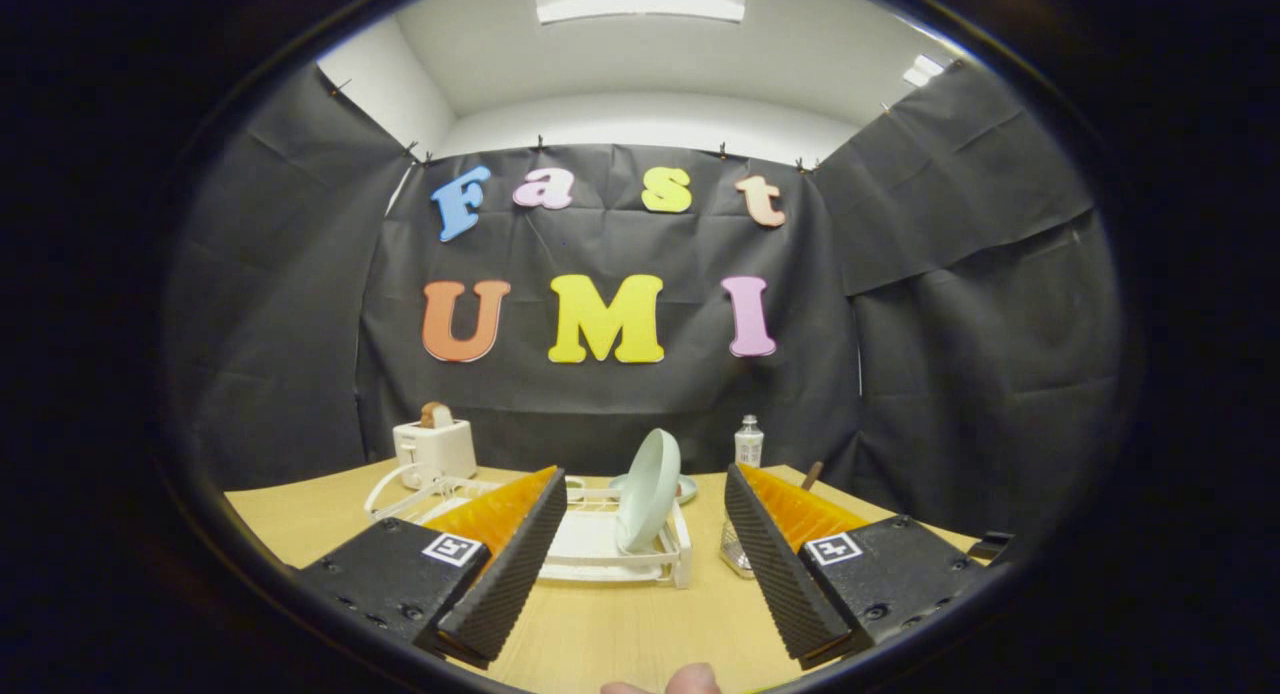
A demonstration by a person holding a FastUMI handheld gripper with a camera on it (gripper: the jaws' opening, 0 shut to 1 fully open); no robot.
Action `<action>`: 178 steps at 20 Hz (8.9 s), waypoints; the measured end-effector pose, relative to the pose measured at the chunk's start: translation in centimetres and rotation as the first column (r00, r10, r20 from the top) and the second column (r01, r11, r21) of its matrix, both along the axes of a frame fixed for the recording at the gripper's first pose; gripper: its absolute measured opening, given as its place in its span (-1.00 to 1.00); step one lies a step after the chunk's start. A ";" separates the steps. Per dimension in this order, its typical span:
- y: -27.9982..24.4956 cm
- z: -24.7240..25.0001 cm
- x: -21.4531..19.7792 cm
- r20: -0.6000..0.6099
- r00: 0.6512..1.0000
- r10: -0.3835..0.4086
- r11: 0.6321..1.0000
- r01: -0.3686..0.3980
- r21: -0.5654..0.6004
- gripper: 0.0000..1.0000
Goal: Take the plate from the dish rack, then take the spoon from the basket and place it into the plate.
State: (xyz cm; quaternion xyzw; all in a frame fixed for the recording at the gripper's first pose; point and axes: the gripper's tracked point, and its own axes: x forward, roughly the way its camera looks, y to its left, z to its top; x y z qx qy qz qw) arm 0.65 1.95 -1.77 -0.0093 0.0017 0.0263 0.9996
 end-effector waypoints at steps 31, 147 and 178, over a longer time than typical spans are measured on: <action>-1.6 3.8 24.3 -0.603 0.797 0.031 0.980 -0.144 -0.140 1.00; -20.4 -8.5 21.5 -0.332 0.943 -0.024 0.999 0.033 0.023 1.00; -16.3 1.2 21.1 -0.221 0.975 -0.015 0.995 0.036 0.089 -0.77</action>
